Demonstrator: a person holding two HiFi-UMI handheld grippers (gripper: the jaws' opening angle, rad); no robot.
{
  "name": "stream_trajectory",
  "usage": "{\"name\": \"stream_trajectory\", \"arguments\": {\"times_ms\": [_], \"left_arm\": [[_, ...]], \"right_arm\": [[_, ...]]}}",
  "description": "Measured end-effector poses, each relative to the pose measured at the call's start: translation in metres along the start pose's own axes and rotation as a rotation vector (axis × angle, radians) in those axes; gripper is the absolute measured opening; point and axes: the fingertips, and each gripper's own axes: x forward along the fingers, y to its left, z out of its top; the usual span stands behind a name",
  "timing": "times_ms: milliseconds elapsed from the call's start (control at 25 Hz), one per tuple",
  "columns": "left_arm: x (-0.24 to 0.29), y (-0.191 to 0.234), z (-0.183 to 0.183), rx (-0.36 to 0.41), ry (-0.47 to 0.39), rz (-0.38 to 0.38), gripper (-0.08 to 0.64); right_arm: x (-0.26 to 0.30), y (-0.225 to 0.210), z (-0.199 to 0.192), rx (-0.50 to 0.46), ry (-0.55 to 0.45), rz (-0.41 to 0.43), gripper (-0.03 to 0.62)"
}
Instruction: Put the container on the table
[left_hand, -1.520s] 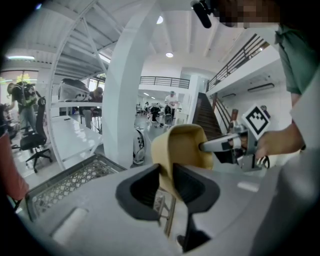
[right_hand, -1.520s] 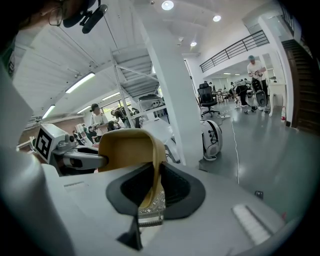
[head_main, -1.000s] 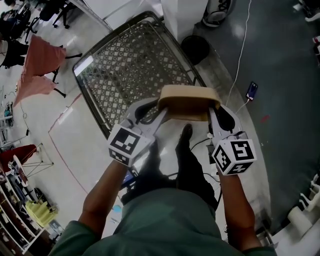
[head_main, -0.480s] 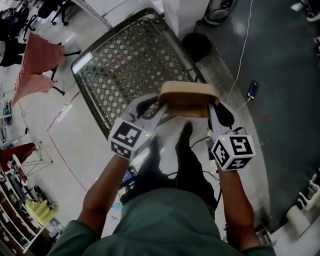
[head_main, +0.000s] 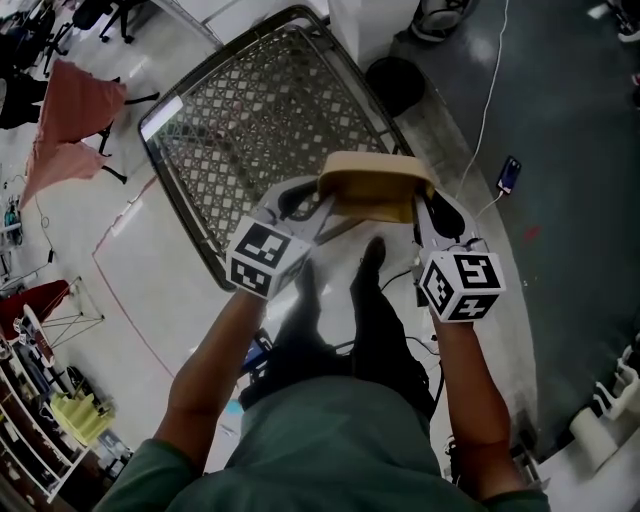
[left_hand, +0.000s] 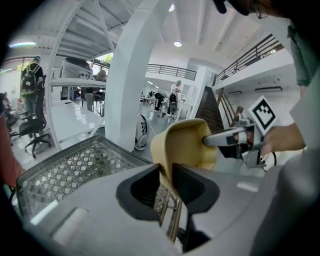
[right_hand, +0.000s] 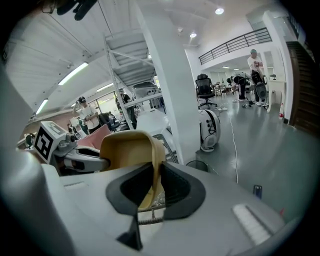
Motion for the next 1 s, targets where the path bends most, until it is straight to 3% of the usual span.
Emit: {"name": "stream_trajectory", "arguments": {"times_ms": [1000], "left_arm": [[0.075,0.026,-0.091,-0.144,0.191,0.011,0.078]], "right_arm": [[0.079,-0.047,-0.091,0.059,0.21,0.022,0.054]]}}
